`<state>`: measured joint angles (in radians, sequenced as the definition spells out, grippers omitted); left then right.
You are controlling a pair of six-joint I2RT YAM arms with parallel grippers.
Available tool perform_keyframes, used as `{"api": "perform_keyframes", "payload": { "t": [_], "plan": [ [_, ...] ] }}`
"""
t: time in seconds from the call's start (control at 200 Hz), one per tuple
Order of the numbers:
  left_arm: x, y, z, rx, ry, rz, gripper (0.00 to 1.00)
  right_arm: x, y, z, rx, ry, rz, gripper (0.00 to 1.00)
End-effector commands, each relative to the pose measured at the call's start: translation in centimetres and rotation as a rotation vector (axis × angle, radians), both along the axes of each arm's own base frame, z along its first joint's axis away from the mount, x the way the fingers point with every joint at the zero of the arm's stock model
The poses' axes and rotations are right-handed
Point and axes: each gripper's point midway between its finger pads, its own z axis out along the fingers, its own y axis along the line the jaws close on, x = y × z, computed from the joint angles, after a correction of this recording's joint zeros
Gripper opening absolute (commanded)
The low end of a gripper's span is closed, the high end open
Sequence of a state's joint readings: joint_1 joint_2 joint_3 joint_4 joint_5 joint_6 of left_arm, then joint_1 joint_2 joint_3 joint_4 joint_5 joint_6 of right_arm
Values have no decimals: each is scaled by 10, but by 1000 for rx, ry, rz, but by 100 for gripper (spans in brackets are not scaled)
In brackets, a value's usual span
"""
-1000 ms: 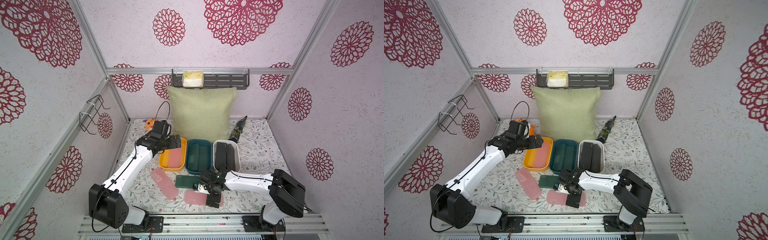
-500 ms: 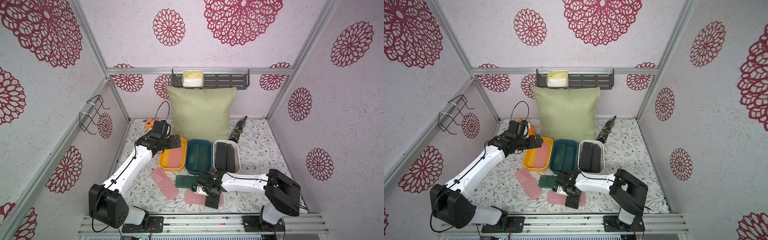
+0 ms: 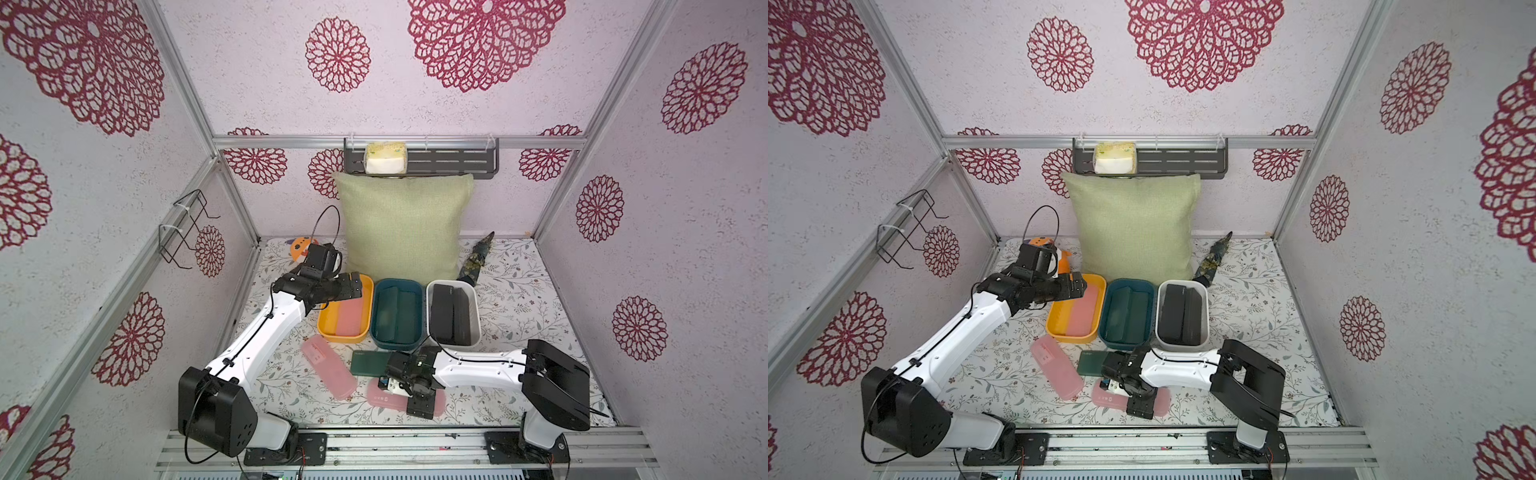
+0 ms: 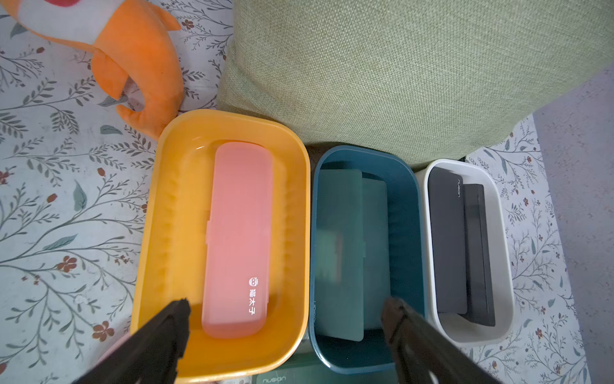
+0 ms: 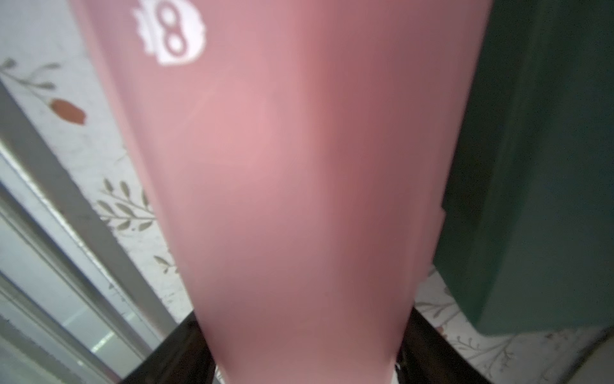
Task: Place the pencil cases by color into the storage box
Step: Pick up the pencil case from the center of the board.
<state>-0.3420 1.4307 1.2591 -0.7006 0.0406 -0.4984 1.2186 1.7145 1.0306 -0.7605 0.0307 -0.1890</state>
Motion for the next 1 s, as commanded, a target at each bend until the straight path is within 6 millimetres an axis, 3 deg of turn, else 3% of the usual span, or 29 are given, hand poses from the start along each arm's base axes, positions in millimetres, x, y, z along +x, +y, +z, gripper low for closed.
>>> {"api": "perform_keyframes", "payload": {
  "t": [0.0, 0.395, 0.71, 0.996],
  "plan": [
    [-2, 2, 11, -16, -35, -2, 97, -8, -6, -2, -42, 20, -1, 59],
    [-7, 3, 17, -28, -44, 2, 97, -2, -10, 14, -42, -28, 24, 47],
    [-13, 12, 24, -21, -63, 40, 98, -1, 0, 47, 79, -61, 54, 46],
    [-17, 34, 29, 7, -76, 138, 97, 10, 32, 90, 309, -129, 59, 46]
  ]
}}
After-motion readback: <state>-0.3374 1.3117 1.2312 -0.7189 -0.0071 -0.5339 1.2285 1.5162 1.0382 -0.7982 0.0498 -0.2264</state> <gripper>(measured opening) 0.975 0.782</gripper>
